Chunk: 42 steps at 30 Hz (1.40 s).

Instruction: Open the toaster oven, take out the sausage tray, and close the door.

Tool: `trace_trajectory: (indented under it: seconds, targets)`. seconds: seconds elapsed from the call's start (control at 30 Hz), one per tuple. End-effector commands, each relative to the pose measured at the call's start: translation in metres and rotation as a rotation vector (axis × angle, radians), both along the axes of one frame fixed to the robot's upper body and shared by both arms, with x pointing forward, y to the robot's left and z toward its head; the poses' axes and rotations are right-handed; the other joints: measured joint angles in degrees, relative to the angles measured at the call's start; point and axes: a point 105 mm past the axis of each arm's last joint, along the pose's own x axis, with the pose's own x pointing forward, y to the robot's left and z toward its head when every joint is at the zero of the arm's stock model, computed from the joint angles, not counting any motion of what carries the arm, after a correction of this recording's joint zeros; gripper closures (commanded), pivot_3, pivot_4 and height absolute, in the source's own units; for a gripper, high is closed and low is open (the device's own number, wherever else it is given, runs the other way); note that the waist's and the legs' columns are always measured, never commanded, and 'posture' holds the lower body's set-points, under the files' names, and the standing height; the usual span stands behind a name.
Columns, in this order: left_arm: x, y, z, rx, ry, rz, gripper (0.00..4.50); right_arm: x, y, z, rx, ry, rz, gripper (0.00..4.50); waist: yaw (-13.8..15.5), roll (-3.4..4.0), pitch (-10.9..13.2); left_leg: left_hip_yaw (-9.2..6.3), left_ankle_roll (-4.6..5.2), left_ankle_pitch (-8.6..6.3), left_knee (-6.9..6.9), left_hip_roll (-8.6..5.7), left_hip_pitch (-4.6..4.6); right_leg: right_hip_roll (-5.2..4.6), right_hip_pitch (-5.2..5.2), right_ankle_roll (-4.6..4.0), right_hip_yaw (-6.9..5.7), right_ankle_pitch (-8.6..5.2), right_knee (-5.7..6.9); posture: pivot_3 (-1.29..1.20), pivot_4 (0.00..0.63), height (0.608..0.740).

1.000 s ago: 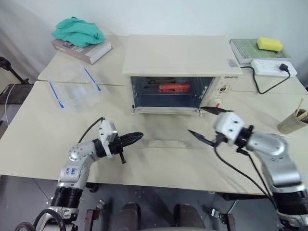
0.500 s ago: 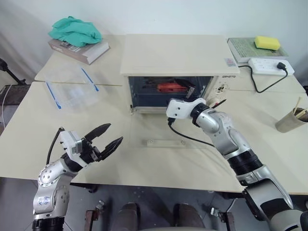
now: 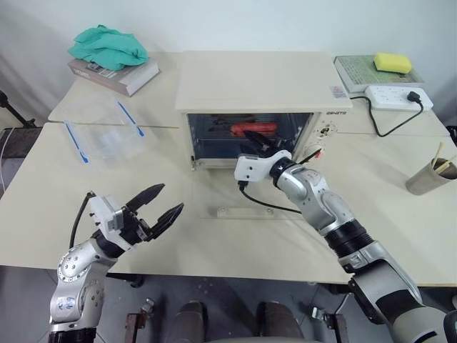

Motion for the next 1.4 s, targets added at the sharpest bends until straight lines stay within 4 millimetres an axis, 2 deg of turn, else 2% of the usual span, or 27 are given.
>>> trace_trajectory:
  seconds: [0.03,0.07,0.23,0.5,0.6,0.63,0.8,1.1,1.27,1.4]
  targets:
    - [-0.003,-0.004,0.011,-0.003,-0.045,-0.021,0.91,0.000,0.004,0.014,0.007,-0.034,0.007,2.58,-0.2,0.00,0.0,0.00,0.00,0.00,-0.01,0.00,0.00,0.00,0.00,0.00,0.00,0.00,0.00,0.00,0.150,0.740]
    - [-0.003,-0.004,0.011,-0.002,-0.045,-0.022,0.91,0.000,0.004,0.013,0.005,-0.028,0.005,2.58,-0.3,0.00,0.0,0.00,0.00,0.00,-0.01,0.00,0.00,0.00,0.00,0.00,0.00,0.00,0.00,0.00,0.150,0.740]
    - [-0.003,-0.005,0.011,-0.001,-0.047,-0.023,0.91,0.001,0.005,0.012,0.000,-0.026,-0.004,3.49,-0.7,0.00,0.0,0.00,0.00,0.00,-0.02,0.00,0.00,0.00,0.00,0.00,0.00,0.00,0.00,0.00,0.150,0.740]
    - [-0.005,-0.008,0.010,-0.007,-0.044,-0.023,0.91,0.003,0.007,0.018,0.009,-0.040,-0.010,3.49,-0.8,0.00,0.0,0.00,-0.01,0.00,-0.04,0.01,0.00,0.00,-0.02,0.00,0.00,0.00,0.00,0.00,0.150,0.740]
    - [-0.004,-0.008,0.010,-0.008,-0.048,-0.021,0.91,0.003,0.010,0.020,0.014,-0.041,0.001,4.08,-0.9,0.00,0.0,0.00,-0.01,0.00,-0.04,0.01,0.00,0.00,-0.02,0.00,0.00,0.00,0.00,0.00,0.150,0.740]
    - [-0.003,-0.008,0.010,-0.009,-0.049,-0.020,0.91,0.004,0.011,0.021,0.014,-0.044,0.000,4.43,-0.9,-0.01,0.0,0.01,-0.01,0.00,-0.04,0.01,0.00,0.00,-0.02,0.00,0.01,0.00,0.00,0.00,0.150,0.740]
    - [-0.002,-0.010,0.010,-0.015,-0.051,-0.020,0.91,0.002,0.010,0.026,0.007,-0.067,0.004,4.47,-0.9,-0.03,0.0,0.00,-0.02,-0.01,-0.03,0.04,0.00,0.03,-0.02,0.00,0.01,0.00,0.00,0.00,0.150,0.740]
    - [0.005,-0.012,0.013,-0.043,-0.061,-0.021,0.91,-0.017,0.009,0.041,-0.049,-0.071,0.127,4.47,-0.9,-0.03,0.0,0.04,-0.02,-0.01,-0.08,0.04,0.00,0.03,-0.07,0.00,0.01,0.00,-0.02,0.00,0.150,0.740]
    - [0.017,-0.016,0.018,-0.056,-0.070,-0.038,0.91,-0.030,0.006,0.045,-0.092,-0.066,0.169,4.47,-0.8,-0.03,0.0,0.03,-0.02,-0.01,0.08,0.04,-0.52,0.03,-0.55,-0.02,0.00,0.02,0.05,0.00,0.150,0.740]
    - [0.032,-0.024,0.027,-0.071,-0.101,-0.070,0.91,-0.034,0.003,0.041,-0.119,-0.051,0.176,4.47,-0.8,-0.04,0.0,0.07,-0.02,-0.01,0.05,0.03,-0.56,0.03,-0.65,-0.03,-0.01,0.02,0.11,0.00,0.150,0.740]
